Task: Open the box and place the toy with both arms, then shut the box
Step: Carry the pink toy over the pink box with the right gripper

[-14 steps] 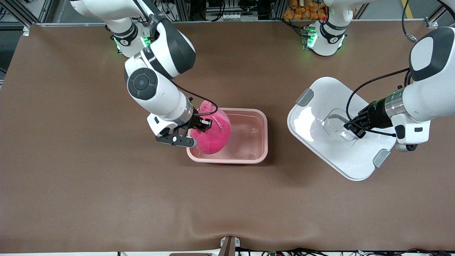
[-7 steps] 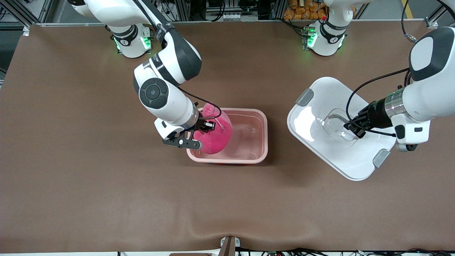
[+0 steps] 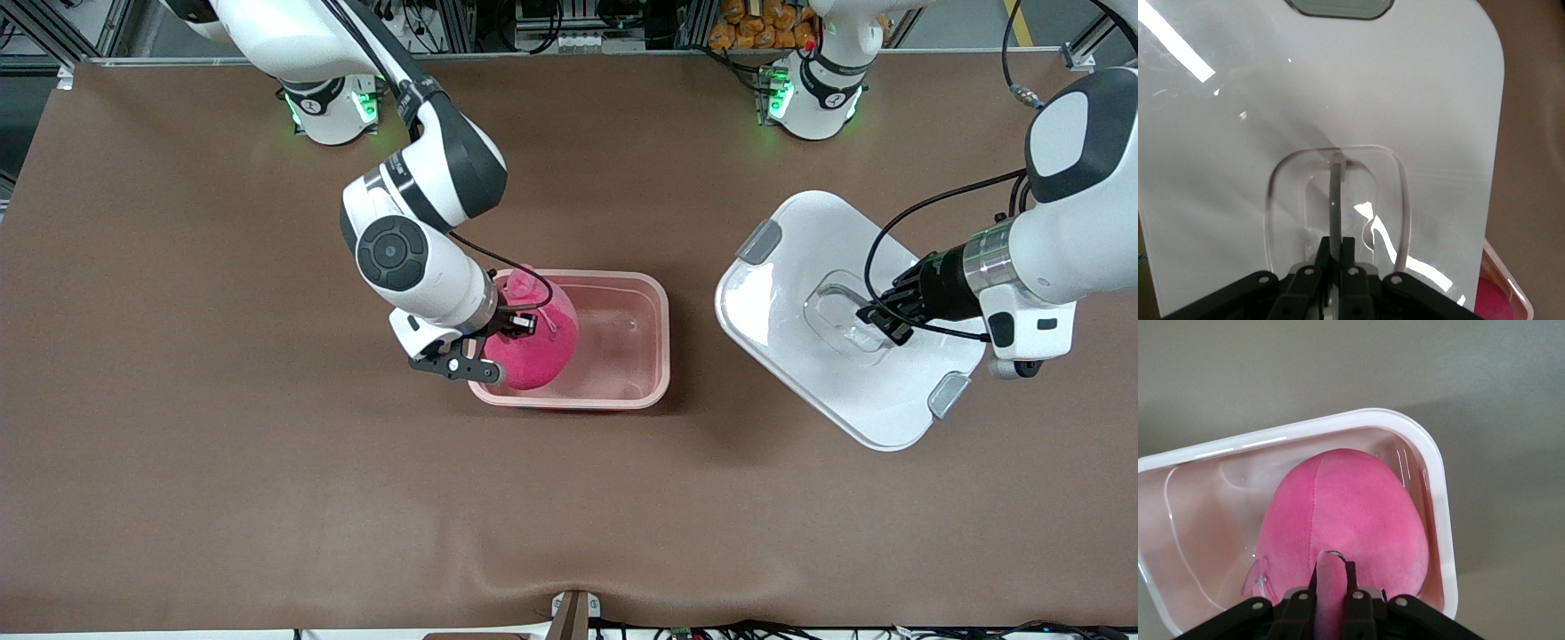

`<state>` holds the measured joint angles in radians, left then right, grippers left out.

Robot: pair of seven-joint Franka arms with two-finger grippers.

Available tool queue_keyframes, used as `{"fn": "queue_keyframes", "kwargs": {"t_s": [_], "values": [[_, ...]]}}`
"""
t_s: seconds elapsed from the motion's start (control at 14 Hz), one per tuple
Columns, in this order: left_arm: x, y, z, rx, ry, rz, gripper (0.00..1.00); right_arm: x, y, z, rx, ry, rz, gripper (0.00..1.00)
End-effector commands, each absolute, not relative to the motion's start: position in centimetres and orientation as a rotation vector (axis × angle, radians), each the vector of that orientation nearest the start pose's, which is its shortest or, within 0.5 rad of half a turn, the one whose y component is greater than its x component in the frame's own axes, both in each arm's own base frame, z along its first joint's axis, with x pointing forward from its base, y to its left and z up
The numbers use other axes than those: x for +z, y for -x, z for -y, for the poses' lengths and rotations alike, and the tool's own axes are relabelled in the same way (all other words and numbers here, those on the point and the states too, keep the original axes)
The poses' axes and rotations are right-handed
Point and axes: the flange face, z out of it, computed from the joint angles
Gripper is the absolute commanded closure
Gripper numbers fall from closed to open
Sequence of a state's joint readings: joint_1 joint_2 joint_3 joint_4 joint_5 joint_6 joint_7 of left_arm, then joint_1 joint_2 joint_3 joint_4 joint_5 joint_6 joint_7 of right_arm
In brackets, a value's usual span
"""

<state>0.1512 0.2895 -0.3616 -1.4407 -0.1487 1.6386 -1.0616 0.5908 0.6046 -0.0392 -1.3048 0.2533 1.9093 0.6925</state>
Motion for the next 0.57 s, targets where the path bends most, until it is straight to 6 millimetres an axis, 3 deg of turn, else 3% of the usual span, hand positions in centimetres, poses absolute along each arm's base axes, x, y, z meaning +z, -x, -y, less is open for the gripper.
{"fn": "queue_keyframes", "kwargs": {"t_s": [0.0, 0.14, 0.5], "values": [[53.9, -61.9, 11.6, 0.363, 2.988, 1.391, 1.0, 37.4, -60.7, -40.7, 0.179, 2.964, -0.321, 1.0], [53.8, -61.9, 11.6, 0.367, 2.987, 1.39, 1.0, 36.7, -60.9, -40.9, 0.163, 2.961, -0.325, 1.0], [54.1, -61.9, 11.5, 0.358, 2.989, 1.394, 1.0, 32.8, -58.7, -44.9, 0.078, 3.073, -0.168, 1.0]]}}
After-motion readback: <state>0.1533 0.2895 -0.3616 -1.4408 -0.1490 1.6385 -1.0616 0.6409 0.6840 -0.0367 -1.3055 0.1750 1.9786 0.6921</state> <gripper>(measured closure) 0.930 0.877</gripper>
